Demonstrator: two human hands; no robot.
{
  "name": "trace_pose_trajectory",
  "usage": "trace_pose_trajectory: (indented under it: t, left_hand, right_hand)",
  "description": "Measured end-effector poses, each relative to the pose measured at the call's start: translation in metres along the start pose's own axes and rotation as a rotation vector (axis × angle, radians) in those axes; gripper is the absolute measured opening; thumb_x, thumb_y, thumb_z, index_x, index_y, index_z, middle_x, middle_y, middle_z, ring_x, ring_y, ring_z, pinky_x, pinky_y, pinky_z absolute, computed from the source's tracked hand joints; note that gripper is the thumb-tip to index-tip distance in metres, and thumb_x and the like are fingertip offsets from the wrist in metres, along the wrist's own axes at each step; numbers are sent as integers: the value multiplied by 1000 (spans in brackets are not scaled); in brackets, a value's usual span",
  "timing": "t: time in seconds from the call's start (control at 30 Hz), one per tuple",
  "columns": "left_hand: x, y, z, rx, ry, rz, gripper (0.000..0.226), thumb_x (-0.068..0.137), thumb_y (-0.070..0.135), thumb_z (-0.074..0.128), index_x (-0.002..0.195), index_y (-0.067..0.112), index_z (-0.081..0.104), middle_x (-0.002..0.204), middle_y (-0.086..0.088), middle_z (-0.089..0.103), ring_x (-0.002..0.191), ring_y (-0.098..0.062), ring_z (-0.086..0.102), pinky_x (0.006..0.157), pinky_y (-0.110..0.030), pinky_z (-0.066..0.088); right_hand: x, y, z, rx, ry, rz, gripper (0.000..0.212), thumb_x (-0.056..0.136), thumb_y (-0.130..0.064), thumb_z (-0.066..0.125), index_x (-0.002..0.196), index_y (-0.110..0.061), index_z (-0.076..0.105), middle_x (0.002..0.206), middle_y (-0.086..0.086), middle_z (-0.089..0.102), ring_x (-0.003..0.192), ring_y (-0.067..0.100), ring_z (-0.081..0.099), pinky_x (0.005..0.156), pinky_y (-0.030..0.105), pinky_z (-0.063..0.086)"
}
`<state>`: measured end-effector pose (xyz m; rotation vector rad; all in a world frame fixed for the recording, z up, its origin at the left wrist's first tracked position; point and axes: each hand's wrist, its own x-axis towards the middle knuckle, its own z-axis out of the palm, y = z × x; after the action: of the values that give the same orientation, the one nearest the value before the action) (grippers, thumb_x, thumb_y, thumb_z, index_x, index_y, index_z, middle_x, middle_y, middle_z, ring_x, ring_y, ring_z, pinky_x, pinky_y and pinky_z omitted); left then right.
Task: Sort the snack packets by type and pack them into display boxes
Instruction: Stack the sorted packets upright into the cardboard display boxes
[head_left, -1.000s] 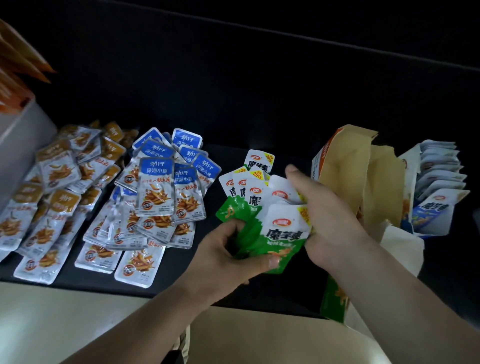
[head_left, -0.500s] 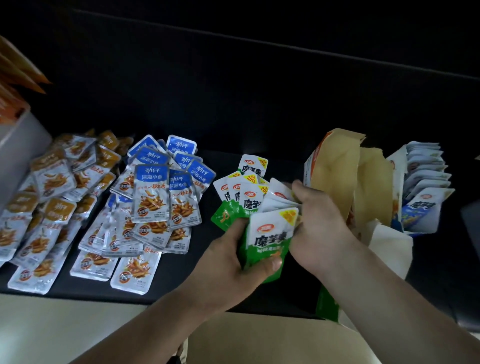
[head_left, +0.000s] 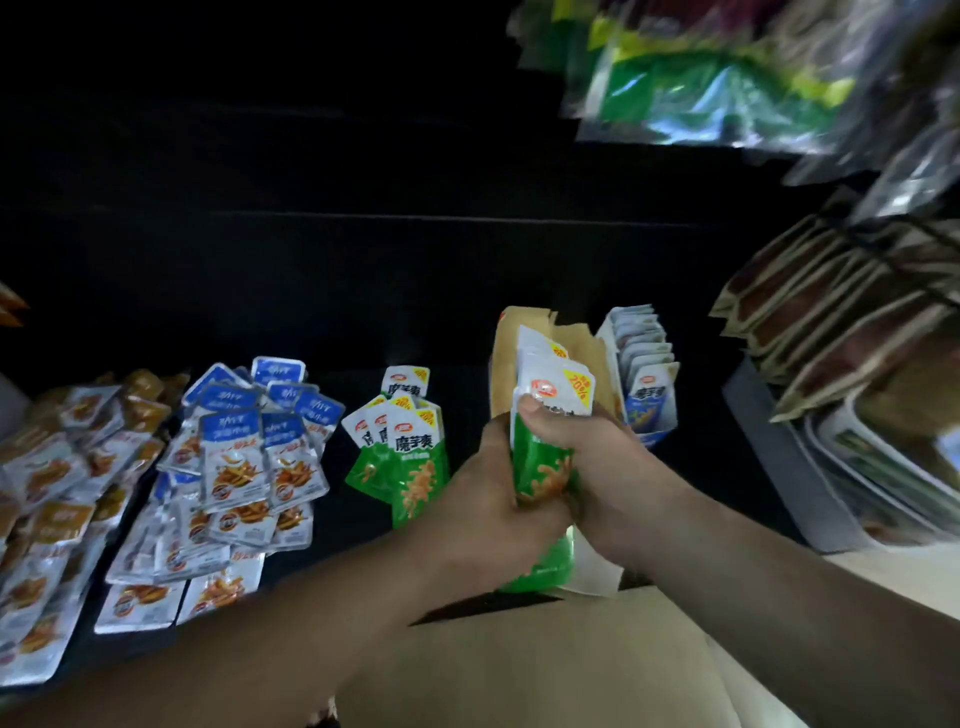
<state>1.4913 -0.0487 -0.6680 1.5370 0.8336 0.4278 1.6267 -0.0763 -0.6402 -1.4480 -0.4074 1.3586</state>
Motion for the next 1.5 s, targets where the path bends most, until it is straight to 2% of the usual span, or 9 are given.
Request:
trace_pose_trajectory:
  t: [0.1, 0.27, 0.4, 0.53, 0.7, 1.0, 1.23, 1.37, 1.5]
  left_hand:
    - [12, 25, 2, 179, -227, -134, 73, 94, 36, 68, 145, 53, 18, 117, 5, 63, 90, -18, 73, 54, -31, 61]
    - [35, 28, 17, 290, -366, -240, 84, 100, 27, 67, 157, 36, 5, 136, 3, 55, 107, -23, 66, 69, -50, 65]
    - [59, 5, 35, 329, -310, -219, 66, 96, 25, 73, 148, 32, 32, 134, 5, 60, 112, -23, 67, 71, -45, 66]
    - [77, -27, 47, 387, -160, -124, 72, 67, 53, 86, 131, 42, 56, 122, 19, 70, 115, -7, 66, 101, -36, 56]
    - [85, -34, 54, 489, -22, -44, 61, 70, 47, 90, 125, 44, 66, 116, 22, 71, 106, -3, 66, 96, -30, 56]
    - [75, -57, 53, 609, 34, 28, 76, 76, 29, 86, 142, 39, 49, 117, 11, 38, 104, -17, 60, 92, -33, 54]
    - [69, -64, 65, 318, 111, -37, 94, 83, 14, 77, 154, 51, 28, 129, 24, 51, 109, -2, 58, 77, -1, 40]
    - [72, -75, 59, 281, 77, -58, 96, 80, 12, 75, 145, 62, 27, 123, 13, 67, 91, -11, 70, 82, -30, 61]
    - [76, -80, 57, 335, 37, -83, 95, 78, 15, 76, 152, 53, 29, 136, 7, 58, 110, -23, 67, 92, -36, 59]
  right_hand:
    - [-6, -7, -28, 42, -64, -17, 54, 85, -27, 81, 136, -20, 63, 125, 14, 72, 113, 37, 71, 98, 55, 55]
    - [-5, -4, -74, -6, -150, -68, 59, 81, -1, 65, 139, -10, 56, 125, 23, 69, 111, 42, 69, 91, 55, 57]
    - [2, -2, -105, -284, -65, -130, 54, 77, 1, 77, 128, -8, 63, 115, 12, 76, 108, 32, 73, 92, 47, 59]
    - [17, -3, -131, -486, -15, -139, 52, 78, 7, 82, 123, -13, 65, 110, 2, 79, 105, 20, 75, 91, 38, 60]
    - [25, 8, -135, -659, 66, -242, 61, 74, -1, 88, 124, -26, 62, 106, -11, 78, 97, 1, 73, 83, 24, 62]
    - [31, 35, -132, -979, 81, -391, 54, 76, -26, 87, 119, -32, 55, 105, -16, 73, 98, -1, 70, 87, 35, 60]
    - [57, 47, -135, -1282, 192, -586, 46, 74, -37, 82, 107, -21, 54, 100, 2, 67, 94, 30, 62, 83, 41, 49]
    - [66, 58, -144, -1453, 210, -710, 50, 72, -38, 80, 112, -19, 60, 100, -2, 68, 101, 28, 63, 89, 37, 34]
    - [71, 56, -148, -1431, 235, -731, 59, 66, -39, 88, 117, -22, 64, 111, -1, 66, 114, 29, 54, 94, 40, 28]
